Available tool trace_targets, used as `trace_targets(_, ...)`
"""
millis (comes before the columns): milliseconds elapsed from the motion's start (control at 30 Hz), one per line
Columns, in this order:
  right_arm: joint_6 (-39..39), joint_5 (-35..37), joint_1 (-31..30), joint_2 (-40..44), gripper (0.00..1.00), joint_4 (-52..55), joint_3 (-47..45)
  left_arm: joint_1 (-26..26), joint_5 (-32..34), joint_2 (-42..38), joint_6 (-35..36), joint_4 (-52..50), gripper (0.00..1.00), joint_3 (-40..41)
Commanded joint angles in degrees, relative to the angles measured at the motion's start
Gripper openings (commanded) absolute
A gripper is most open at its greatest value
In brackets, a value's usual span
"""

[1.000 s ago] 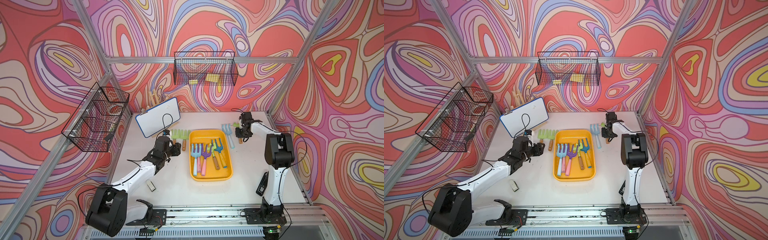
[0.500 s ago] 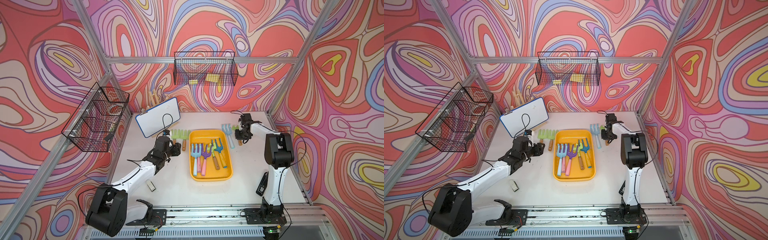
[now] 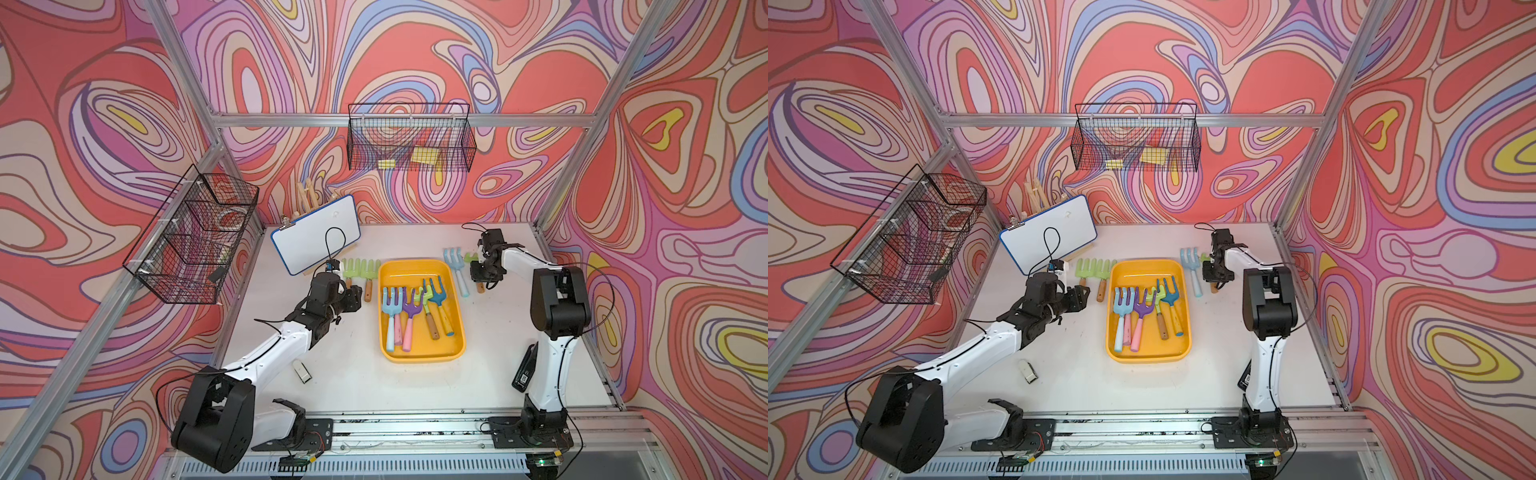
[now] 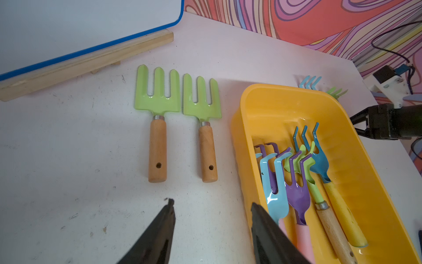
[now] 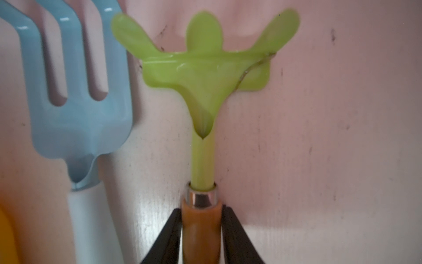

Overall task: Take the hand rake out of the storage box
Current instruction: Place the rake at the center of the board, then pick up the rake from the storage box.

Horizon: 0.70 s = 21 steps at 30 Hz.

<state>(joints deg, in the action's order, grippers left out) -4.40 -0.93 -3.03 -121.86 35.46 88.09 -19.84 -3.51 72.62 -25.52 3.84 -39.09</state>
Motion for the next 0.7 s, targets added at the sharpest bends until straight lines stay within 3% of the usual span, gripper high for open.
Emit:
trace_targets(0,-0.96,-0.29,0.28,1.11,0.39,0.04,-1.69,0.34,-0.49,0.54,-0.02,-0.38,0.59,-1.69)
trace_targets(333,-1.95,-3.69,0.26,14.23,0.58,-4.69,-7.64,0.32,-0.55,0.42,-0.15,-0.23,0.59,-1.59)
trace_targets(667,-4.41,-11.47,0.27,26.92,0.61,-7.00,-17.26,0.32,-0.76,0.42,0.01,-0.22,0.58,-1.60)
